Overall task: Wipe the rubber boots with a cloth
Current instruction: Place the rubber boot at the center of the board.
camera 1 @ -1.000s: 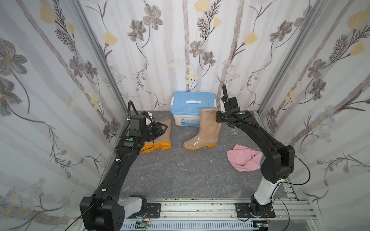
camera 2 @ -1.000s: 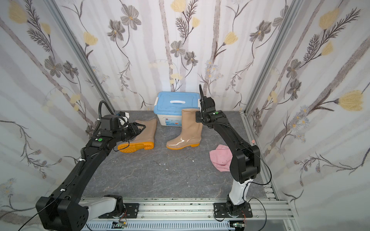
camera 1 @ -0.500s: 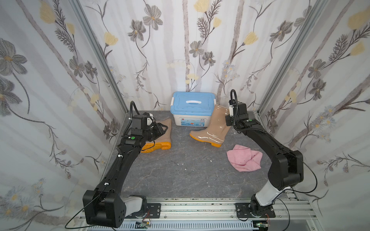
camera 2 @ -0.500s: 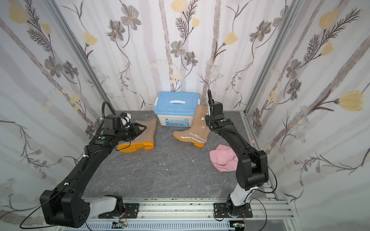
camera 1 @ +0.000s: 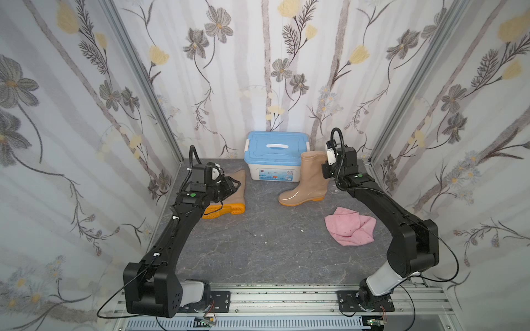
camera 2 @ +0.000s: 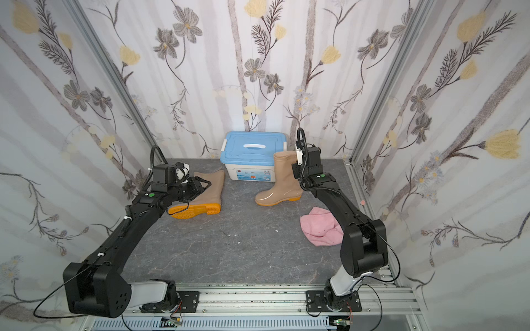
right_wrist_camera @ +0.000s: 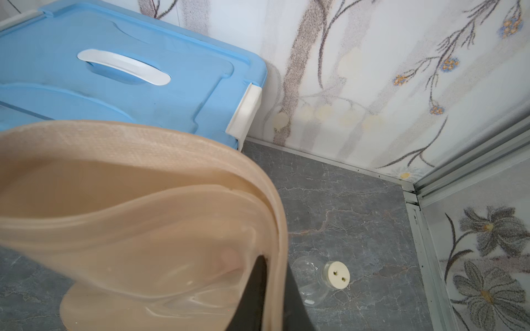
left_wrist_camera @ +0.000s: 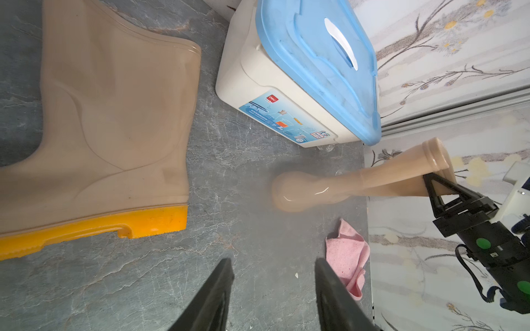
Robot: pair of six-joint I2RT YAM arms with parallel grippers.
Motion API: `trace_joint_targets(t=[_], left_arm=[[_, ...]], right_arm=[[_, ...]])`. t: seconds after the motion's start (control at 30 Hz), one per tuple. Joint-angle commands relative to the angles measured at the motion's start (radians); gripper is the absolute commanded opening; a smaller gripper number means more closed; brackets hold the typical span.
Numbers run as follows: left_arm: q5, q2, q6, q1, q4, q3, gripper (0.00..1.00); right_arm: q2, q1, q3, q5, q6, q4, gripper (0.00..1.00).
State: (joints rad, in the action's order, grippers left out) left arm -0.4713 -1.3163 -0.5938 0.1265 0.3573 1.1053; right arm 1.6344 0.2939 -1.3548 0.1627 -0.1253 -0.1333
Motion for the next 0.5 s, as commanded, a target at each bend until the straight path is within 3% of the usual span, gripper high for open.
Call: trace_joint_targets(t=[0.0, 0.1, 0.3, 0.47], left_arm=[[0.011, -0.020, 0.021, -0.004, -0.026, 0.001, 0.50], [0.016, -0.043, 0.027, -0.010, -0.020, 0.012, 0.50], [0.053, -0.059, 0.028, -0.036, 0.002, 0.013, 0.50], [0.095, -0.052, -0.004, -0.084, 0.005, -0.019, 0.50]], right_arm=[[-0.024, 0.002, 0.030, 0.011, 0.004, -0.023, 0.63], [-0.080, 0.002, 0.023, 0.045, 0.021, -0.060, 0.74], [-0.208, 0.073, -0.027, 0.170, -0.011, -0.015, 0.77], [-0.141, 0.235, -0.136, 0.093, 0.000, -0.025, 0.78]])
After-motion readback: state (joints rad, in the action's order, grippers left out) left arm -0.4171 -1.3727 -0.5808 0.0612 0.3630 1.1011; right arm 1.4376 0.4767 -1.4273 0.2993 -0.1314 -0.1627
